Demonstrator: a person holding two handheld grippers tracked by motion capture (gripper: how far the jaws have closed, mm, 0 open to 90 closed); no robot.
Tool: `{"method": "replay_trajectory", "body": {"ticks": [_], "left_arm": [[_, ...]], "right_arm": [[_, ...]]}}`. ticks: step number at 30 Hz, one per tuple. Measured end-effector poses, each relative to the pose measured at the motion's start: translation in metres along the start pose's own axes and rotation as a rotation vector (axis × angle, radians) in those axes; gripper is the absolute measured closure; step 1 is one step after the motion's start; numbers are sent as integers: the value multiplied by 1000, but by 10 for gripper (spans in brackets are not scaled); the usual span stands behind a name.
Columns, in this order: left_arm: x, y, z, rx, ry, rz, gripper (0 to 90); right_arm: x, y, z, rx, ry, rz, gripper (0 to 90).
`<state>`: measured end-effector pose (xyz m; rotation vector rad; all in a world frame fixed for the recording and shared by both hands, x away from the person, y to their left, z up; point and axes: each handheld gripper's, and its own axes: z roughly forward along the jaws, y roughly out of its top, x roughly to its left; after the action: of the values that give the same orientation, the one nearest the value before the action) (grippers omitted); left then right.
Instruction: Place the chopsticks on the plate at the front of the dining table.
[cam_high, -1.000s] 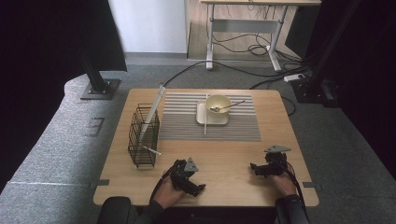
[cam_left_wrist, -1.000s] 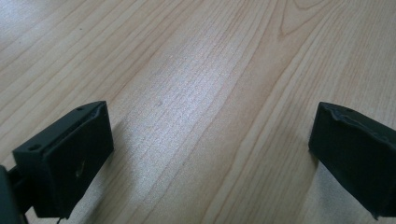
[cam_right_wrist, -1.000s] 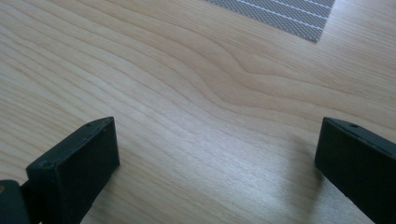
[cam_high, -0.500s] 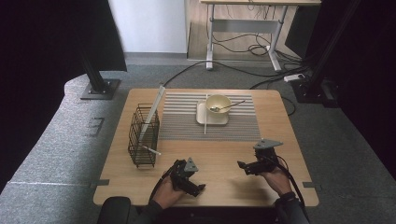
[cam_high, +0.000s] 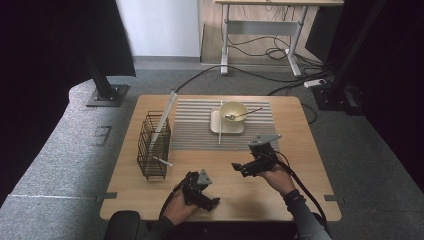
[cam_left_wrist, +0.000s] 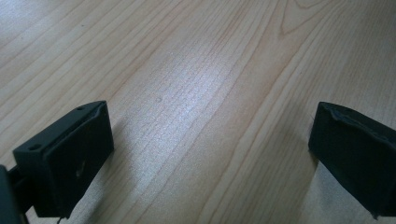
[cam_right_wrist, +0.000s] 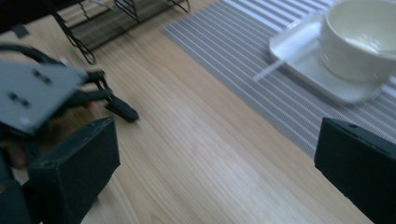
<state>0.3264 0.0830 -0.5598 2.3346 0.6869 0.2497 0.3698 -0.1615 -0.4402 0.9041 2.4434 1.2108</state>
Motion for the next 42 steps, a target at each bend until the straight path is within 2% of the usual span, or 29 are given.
{"method": "replay_trajectory", "body": {"ticks": [7,11,12,16,19,24,29,34,42], "left_arm": [[0,0,0,-1,0,-3,0],[0,0,0,-1,-1,-3,0],[0,0,0,-2,-1,-1,0],[0,0,0,1,-2,1,0],[0,0,0,0,-1,1,0],[0,0,0,0,-1,-1,0],[0,0,0,-1,0,-1,0],[0,0,0,0,0,-2,0],[0,0,0,0,-2,-2,0]], "right_arm": [[16,35,8,-13,72,-36,0],[31,56,15,-29,109,-68,0],[31,56,15,-29,109,-68,0],[43,70,21,-39,181,-83,0],[51,81,27,-50,204,-93,0],[63,92,33,-55,220,-116,0],[79,103,44,-35,240,-148,0],[96,115,54,-33,284,-180,0],[116,122,76,3,329,-216,0]]}}
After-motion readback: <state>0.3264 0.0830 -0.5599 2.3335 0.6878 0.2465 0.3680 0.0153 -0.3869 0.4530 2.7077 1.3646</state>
